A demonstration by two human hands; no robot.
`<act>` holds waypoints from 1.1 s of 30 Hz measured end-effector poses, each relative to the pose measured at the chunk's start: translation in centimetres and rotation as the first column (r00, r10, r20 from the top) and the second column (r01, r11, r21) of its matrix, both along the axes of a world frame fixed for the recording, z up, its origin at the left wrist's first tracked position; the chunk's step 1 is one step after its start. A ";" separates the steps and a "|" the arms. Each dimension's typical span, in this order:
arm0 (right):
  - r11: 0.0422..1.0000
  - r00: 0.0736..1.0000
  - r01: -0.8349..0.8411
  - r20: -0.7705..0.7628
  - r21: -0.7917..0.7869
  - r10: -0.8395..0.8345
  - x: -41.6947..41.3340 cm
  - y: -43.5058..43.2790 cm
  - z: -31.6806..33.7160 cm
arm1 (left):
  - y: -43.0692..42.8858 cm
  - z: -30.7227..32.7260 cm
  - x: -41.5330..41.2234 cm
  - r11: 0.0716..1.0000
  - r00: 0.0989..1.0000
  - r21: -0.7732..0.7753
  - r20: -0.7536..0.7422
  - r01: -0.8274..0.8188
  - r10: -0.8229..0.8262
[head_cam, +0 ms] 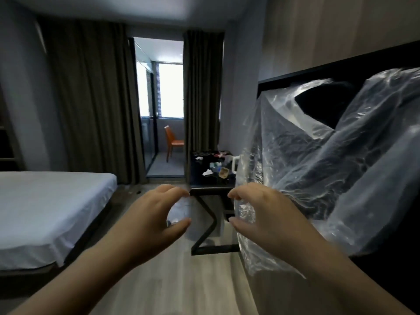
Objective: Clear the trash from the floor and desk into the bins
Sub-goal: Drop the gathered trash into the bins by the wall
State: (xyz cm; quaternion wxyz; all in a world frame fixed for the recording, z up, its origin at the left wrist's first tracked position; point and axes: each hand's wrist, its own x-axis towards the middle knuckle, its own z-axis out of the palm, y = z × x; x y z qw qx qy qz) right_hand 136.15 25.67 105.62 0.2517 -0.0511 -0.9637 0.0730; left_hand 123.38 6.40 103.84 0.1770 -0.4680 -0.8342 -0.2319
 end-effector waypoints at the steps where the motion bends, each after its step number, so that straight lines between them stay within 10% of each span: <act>1: 1.000 1.000 -0.019 0.005 0.006 0.019 -1.2 0.9 0.1 | 0.5 0.1 -0.9 1.000 1.000 -0.005 -0.007 -0.027 0.027; 33: 0.988 0.945 -0.153 0.291 -0.015 0.151 -51.9 7.5 -6.3 | 2.7 -7.2 -47.9 0.954 0.941 -0.125 0.168 -0.274 0.292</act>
